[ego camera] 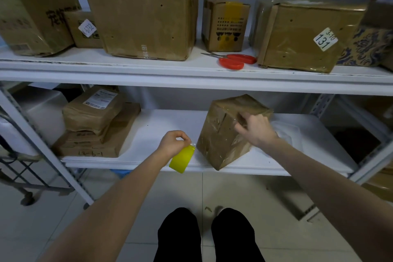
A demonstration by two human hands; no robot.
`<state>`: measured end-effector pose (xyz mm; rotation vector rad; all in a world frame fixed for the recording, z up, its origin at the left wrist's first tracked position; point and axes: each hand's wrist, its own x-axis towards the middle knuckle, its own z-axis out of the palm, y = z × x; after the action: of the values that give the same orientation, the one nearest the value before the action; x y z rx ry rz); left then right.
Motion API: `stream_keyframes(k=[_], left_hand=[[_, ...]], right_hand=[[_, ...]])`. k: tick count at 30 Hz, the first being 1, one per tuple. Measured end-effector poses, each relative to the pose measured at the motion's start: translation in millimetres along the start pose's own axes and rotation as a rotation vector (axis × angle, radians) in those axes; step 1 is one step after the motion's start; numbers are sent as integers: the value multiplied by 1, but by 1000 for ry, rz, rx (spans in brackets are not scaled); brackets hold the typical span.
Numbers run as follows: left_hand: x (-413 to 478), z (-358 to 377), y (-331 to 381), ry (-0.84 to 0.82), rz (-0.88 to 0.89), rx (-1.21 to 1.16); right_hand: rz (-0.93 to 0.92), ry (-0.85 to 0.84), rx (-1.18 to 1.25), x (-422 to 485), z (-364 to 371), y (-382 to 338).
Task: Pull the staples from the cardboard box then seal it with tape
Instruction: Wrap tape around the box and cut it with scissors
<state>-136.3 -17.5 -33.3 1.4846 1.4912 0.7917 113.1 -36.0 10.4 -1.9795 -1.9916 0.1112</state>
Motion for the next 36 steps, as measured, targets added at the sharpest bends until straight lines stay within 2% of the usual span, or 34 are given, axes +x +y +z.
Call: stream_keyframes(k=[6, 12, 16, 22, 29, 33, 36], left_hand=[[-1, 13, 19, -58, 46, 25], [-3, 22, 30, -130, 52, -29], [-6, 24, 38, -158, 63, -20], [-7, 22, 40, -171, 40, 22], [-10, 8, 36, -245, -143, 105], [-19, 0, 26, -440, -255, 144], [-24, 2, 23, -544, -248, 84]], right_hand=[[3, 76, 294, -3, -23, 20], [40, 45, 332, 5, -25, 24], [109, 123, 339, 5, -24, 21], [134, 121, 405, 6, -23, 14], [148, 117, 315, 12, -26, 22], [169, 172, 315, 15, -26, 21], [276, 243, 519, 13, -24, 22]])
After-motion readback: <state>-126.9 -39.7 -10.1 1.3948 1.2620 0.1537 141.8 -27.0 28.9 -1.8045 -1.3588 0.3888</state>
